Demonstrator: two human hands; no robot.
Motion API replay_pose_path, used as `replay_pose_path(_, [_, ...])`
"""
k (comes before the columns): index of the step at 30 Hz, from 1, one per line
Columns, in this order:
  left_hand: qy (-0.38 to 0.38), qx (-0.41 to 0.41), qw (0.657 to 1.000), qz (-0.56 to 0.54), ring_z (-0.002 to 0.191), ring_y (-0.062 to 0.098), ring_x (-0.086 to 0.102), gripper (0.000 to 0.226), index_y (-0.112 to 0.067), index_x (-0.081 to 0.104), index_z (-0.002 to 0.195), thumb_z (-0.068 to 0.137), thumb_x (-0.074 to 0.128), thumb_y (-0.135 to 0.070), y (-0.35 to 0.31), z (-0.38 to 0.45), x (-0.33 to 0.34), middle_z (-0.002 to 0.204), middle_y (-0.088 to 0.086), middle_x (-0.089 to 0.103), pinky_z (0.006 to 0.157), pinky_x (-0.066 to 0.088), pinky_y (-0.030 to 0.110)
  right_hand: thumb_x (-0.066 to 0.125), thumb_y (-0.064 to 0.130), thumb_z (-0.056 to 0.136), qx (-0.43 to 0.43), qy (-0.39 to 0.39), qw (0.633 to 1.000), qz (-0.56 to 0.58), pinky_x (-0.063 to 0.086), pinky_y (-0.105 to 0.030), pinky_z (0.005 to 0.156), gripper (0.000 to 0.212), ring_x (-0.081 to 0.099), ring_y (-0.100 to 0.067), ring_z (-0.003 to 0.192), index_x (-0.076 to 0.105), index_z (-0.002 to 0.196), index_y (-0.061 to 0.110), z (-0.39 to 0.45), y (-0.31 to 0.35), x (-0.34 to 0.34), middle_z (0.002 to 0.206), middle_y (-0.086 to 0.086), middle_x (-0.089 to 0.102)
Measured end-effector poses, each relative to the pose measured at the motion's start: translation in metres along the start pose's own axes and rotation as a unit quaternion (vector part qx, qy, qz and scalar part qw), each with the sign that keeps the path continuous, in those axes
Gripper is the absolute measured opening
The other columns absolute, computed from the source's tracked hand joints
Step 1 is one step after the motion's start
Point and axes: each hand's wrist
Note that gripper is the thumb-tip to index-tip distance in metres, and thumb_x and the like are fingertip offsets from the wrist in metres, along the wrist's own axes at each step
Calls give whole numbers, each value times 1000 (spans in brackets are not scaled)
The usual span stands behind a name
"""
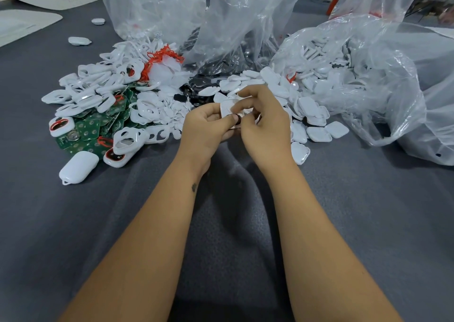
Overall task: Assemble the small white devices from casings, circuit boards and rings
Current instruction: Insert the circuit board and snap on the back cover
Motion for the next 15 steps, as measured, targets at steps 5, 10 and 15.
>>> replay_pose_path(5, [-2,-9,1000,4,81,17,73,15,-4,68,99,89,61,6,-1,1,0,89,10,75,68,56,21,42,-4,73,50,-33,994,94,47,-25,65,42,56,-1,68,57,84,34,1,4,-1,79,8,69])
replay_pose_path(10, [-7,-17,1000,8,80,11,72,17,-7,69,100,88,62,4,-2,2,-1,85,3,75,68,56,19,49,-5,79,69,-98,981,155,45,-15,68,36,55,1,70,63,84,27,4,7,-5,79,12,63])
replay_pose_path(15, [29,-20,999,2,80,11,72,18,-12,70,98,89,62,2,-4,0,-1,84,1,76,68,55,18,57,6,91,181,-38,960,210,49,-29,70,17,56,-12,74,70,98,11,7,6,-6,80,1,65])
Point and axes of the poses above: each hand's wrist, its own z-axis towards the middle knuckle, its own x-axis out of the palm, y = z × x
